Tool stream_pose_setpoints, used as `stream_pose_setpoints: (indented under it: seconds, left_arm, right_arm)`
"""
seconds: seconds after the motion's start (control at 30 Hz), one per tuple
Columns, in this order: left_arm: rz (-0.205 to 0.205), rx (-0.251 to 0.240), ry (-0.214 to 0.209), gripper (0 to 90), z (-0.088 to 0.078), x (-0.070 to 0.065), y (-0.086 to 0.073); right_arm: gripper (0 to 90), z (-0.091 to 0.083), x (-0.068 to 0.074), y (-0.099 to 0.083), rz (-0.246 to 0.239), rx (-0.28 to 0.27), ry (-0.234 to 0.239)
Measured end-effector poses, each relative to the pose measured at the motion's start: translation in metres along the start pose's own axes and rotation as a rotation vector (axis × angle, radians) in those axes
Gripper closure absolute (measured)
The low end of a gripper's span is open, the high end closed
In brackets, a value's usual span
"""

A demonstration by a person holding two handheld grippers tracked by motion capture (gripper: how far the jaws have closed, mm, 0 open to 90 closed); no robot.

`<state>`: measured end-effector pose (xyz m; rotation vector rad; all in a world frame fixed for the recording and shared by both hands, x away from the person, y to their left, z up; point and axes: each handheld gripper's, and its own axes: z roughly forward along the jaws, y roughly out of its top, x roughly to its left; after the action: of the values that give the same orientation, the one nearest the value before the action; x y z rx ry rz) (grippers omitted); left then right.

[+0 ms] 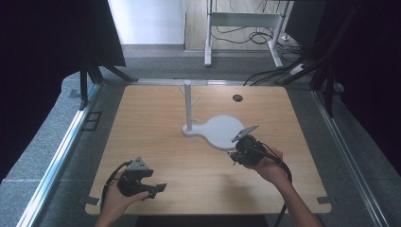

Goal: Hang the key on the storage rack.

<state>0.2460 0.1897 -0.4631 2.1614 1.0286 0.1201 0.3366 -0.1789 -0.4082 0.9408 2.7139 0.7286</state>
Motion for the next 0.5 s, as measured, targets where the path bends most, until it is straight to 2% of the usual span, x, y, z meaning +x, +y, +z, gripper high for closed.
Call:
stream_pose_setpoints:
  seconds: [0.5]
  left_arm:
    - [0.001, 0.0, -0.003, 23.1, 0.0, 0.001, 0.0]
  right_arm:
    - [84.7, 0.001, -0.004, 0.031, -0.016, -0.015, -0.002]
